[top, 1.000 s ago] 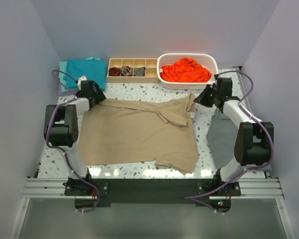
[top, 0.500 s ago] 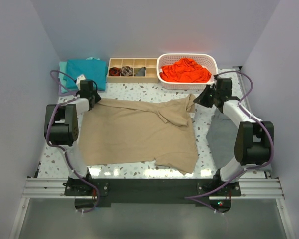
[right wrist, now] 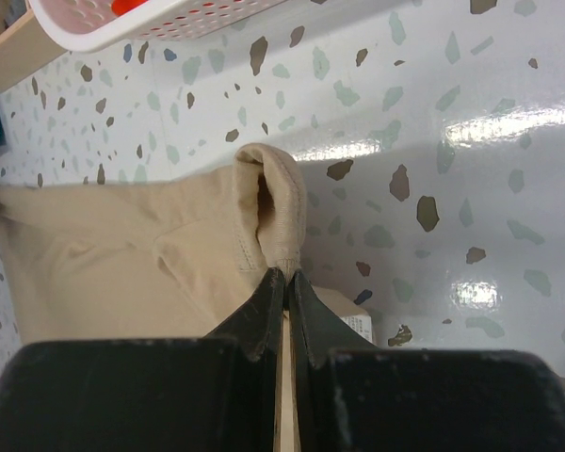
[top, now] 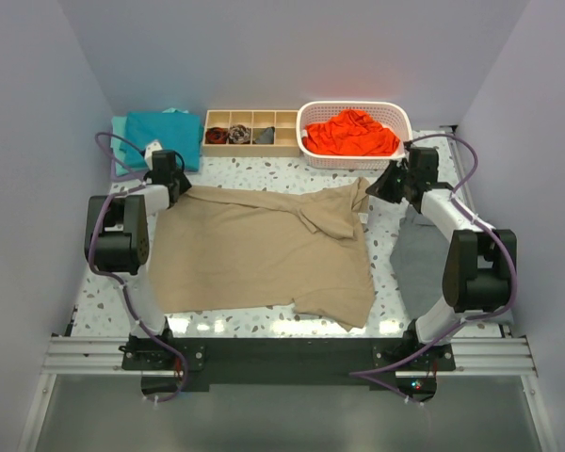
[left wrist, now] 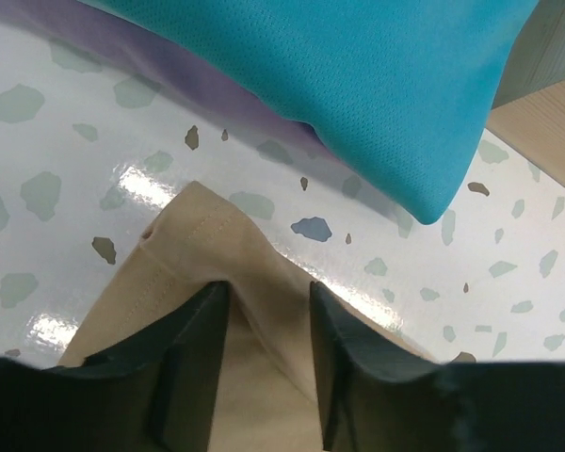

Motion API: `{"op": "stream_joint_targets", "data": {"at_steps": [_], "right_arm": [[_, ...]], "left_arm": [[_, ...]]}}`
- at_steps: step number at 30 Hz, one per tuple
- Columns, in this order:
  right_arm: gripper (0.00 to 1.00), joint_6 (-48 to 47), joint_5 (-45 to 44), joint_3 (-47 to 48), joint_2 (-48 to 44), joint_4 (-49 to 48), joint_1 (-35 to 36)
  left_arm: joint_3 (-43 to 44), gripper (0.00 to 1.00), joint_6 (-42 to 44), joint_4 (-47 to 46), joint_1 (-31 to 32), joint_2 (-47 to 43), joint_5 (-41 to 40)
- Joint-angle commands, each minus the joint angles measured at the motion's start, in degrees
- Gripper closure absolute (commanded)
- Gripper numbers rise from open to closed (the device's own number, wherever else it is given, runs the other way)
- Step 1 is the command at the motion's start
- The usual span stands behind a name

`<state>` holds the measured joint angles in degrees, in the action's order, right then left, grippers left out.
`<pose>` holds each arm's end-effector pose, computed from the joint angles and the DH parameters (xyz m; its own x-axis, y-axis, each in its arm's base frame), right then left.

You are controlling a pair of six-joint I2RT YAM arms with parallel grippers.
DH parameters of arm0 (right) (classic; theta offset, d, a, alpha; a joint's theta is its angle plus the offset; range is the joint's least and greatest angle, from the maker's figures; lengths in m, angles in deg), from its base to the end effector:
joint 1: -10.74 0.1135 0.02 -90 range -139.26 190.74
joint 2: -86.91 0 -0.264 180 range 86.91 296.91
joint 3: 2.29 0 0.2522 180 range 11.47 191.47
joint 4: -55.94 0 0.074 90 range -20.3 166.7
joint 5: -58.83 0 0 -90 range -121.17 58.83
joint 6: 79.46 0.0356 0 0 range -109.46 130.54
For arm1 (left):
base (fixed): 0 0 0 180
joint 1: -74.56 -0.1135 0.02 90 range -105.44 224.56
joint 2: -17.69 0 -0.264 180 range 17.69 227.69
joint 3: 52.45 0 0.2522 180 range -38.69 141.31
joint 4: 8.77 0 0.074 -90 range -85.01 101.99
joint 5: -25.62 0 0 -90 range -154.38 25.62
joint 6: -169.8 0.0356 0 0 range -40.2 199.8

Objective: Fold and stack the t-shirts
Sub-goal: Flatten the tshirt out

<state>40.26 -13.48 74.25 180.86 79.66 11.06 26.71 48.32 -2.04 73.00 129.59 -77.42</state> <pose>0.3601 0.0128 0.2304 -0.6873 0.4685 -0.5550 0.1227 0.8281 0.5470 0.4141 0.0193 0.1530 -0.4371 -0.5208 -0.7332 -0.5029 0.8174 -0.2808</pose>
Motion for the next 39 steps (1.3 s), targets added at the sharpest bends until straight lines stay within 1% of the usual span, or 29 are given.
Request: {"op": "stream_joint_targets", "data": {"at_steps": [1,2,7,8,9,11,12,13,14,16,19,20,22,25,28,29,31,32,34,35,37,39], "right_arm": [[1.0,-0.9,1.6,1.9,0.2,0.0,-0.1],[1.0,-0.8,1.6,2.0,0.3,0.1,-0.1],[1.0,-0.8,1.7,2.0,0.4,0.1,-0.1],[1.0,-0.9,1.7,2.0,0.6,0.1,-0.1],[1.0,-0.9,1.6,2.0,0.7,0.1,-0.1],[1.0,-0.8,1.6,2.1,0.6,0.2,-0.1],[1.0,-0.8,1.6,2.1,0.7,0.2,-0.1],[1.0,-0.9,1.5,2.1,0.7,0.2,-0.1],[1.0,-0.9,1.5,2.1,0.7,0.3,-0.1],[1.0,-1.0,1.4,2.2,0.6,0.4,-0.1],[1.0,-1.0,1.2,2.3,0.4,0.6,-0.1],[1.0,-1.1,1.2,2.3,0.4,0.6,-0.1],[1.0,-1.3,1.1,2.4,0.0,0.9,-0.1],[1.0,-1.8,0.9,3.1,-1.3,1.9,-0.1],[1.0,-2.3,0.9,4.3,-3.2,3.6,-0.1],[1.0,-2.6,0.9,4.7,-4.7,4.3,-0.1],[1.0,-2.9,0.7,5.6,-6.7,5.8,-0.1],[1.0,-3.1,0.8,5.9,-8.8,6.4,-0.1],[1.0,-4.3,-0.2,7.7,-10.9,10.0,-0.1],[1.0,-4.8,-0.6,8.1,-11.9,11.0,-0.1],[1.0,-6.4,-1.4,9.9,-15.1,14.0,-0.1],[1.0,-7.4,-1.4,11.8,-17.9,15.7,-0.1]], "left_arm": [[0.6,0.47,0.1,-2.0,-0.6,-0.9,-0.7],[0.6,0.44,-0.2,-1.8,-0.6,-1.1,-1.0],[1.5,0.45,-0.5,-0.5,-0.6,-0.5,-1.7],[1.8,0.47,-0.8,0.3,-0.6,-0.2,-1.8],[2.5,0.52,-0.8,0.3,-0.6,0.3,-1.8],[3.2,0.57,-1.2,1.0,-0.6,0.9,-1.7],[3.8,0.63,-1.4,1.1,-0.6,1.4,-1.6],[3.9,0.67,-1.5,1.1,-0.6,1.5,-1.6],[4.2,0.72,-1.6,1.3,-0.5,1.9,-1.6],[4.8,0.79,-1.6,1.4,-0.6,2.2,-1.5],[5.2,0.97,-1.5,1.5,-0.6,2.4,-0.9],[5.2,1.0,-1.3,1.4,-0.6,2.4,-0.8],[4.6,1.0,-1.2,1.3,-0.5,2.0,-0.9],[1.9,1.0,-1.1,0.5,-0.6,-1.2,-0.9],[-0.6,1.0,-0.7,0.1,-0.5,-6.9,-0.3],[-1.2,1.0,-0.5,0.0,-0.6,-10.5,-0.3],[-3.4,1.0,-0.6,0.2,-0.6,-14.4,0.1],[-3.8,1.0,-0.9,1.0,-0.6,-18.2,0.2],[-5.0,1.0,-1.3,1.3,-0.6,-22.0,0.6],[-5.3,1.0,-1.5,1.8,-0.6,-25.6,0.6],[-5.5,1.0,-1.5,2.5,-0.6,-28.8,0.7],[-3.8,1.0,-1.4,5.9,-0.5,-32.4,0.6]]}}
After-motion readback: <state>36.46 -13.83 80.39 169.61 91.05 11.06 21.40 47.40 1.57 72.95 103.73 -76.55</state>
